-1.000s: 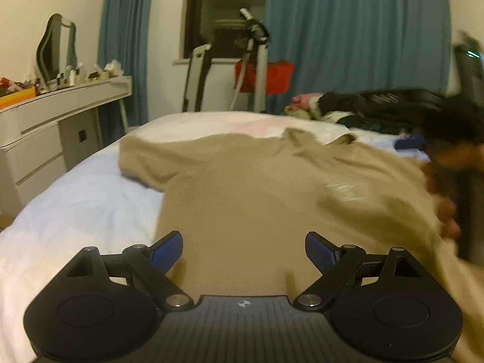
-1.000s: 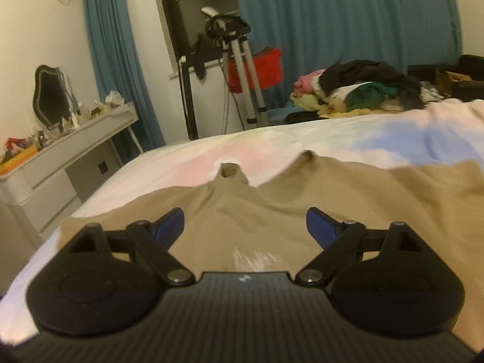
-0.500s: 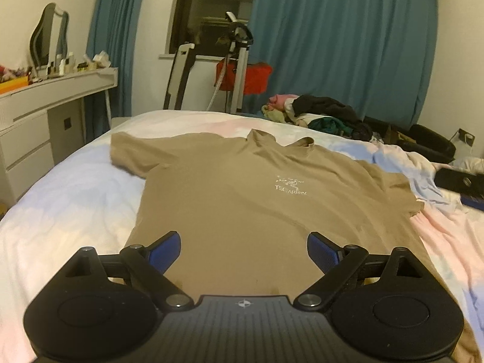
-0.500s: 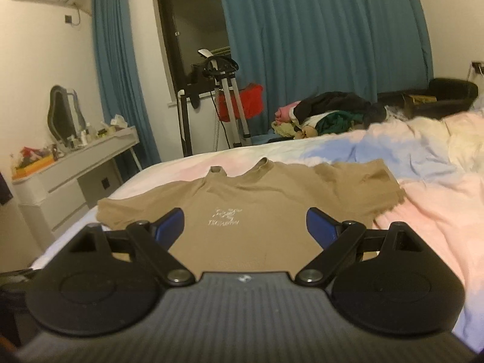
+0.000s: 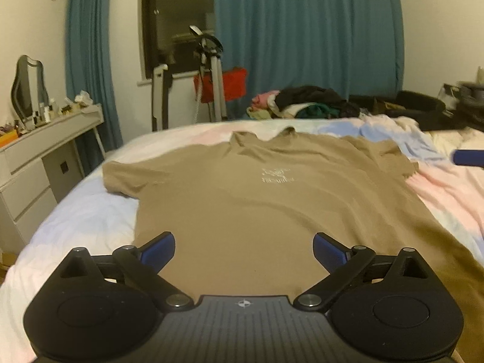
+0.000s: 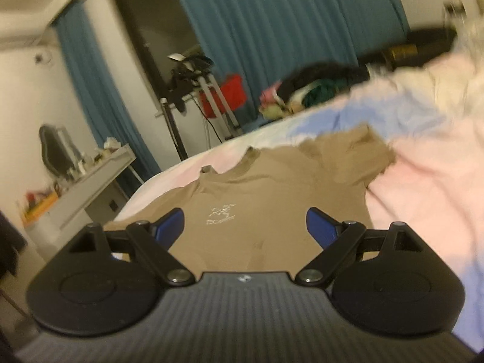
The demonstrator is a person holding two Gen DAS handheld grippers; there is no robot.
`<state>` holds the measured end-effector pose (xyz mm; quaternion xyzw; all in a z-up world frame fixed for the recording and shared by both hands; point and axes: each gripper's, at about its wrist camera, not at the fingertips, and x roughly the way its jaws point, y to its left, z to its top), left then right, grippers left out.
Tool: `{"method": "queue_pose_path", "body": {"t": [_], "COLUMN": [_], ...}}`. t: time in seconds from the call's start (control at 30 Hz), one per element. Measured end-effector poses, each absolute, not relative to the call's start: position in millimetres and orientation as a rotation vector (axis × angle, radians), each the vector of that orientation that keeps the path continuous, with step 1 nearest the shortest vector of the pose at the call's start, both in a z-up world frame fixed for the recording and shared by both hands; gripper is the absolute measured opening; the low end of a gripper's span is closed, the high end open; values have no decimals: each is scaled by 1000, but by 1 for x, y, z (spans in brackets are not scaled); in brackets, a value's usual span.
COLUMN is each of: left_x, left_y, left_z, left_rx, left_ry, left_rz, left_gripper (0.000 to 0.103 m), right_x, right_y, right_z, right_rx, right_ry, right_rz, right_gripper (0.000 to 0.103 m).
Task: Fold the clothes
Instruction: 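Grasp the shirt side edge and sleeve with the right gripper, then fold the held side over onto the shirt body and open the right gripper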
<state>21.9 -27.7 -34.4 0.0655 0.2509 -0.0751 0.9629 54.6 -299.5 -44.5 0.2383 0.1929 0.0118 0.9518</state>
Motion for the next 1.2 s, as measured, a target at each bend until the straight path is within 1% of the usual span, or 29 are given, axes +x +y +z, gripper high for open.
{"method": "queue_pose_path", "body": {"t": [0.17,0.3,0.43,0.5,0.6,0.8,0.9,0.97,1.0,1.03,1.07,1.2], "left_x": [27,36,47,53,61,80,89,95,96,96,96,97], "left_y": [-31,-34,-40,-42,-45,-49,-51,-52,-54,-56,-58,-60], "left_z": [-47,-55,-65,-69,-75,-84,-87,-89,-89,-88,-87,-79], "left_rx": [166,152,161,161,162,132,98,89,99,113,128,117], "left_ry": [537,557,564,563,555,556,574,586,581,571,562,541], "left_rz": [-130,-134,-146,-154,-174,-206,-209,-209,-203,-194,-185,-160], "left_gripper": [99,99,99,99,99,99,99,99,99,99,99,99], "right_x": [112,140,168,187,219,270,288,303,309,314,317,301], "right_y": [-366,-425,-451,-455,-458,-470,-475,-478,-479,-481,-483,-490], "right_z": [-84,-134,-178,-185,-190,-203,-198,-190,-187,-183,-179,-162], "right_rx": [663,850,990,968,926,944,938,920,903,879,860,841], "right_ry": [461,451,396,358,335,264,257,295,317,340,353,302], "right_rz": [-76,-164,-180,-138,-82,-50,-55,-85,-101,-121,-138,-179], "right_gripper": [89,90,89,89,81,80,66,52,24,4,4,4]}}
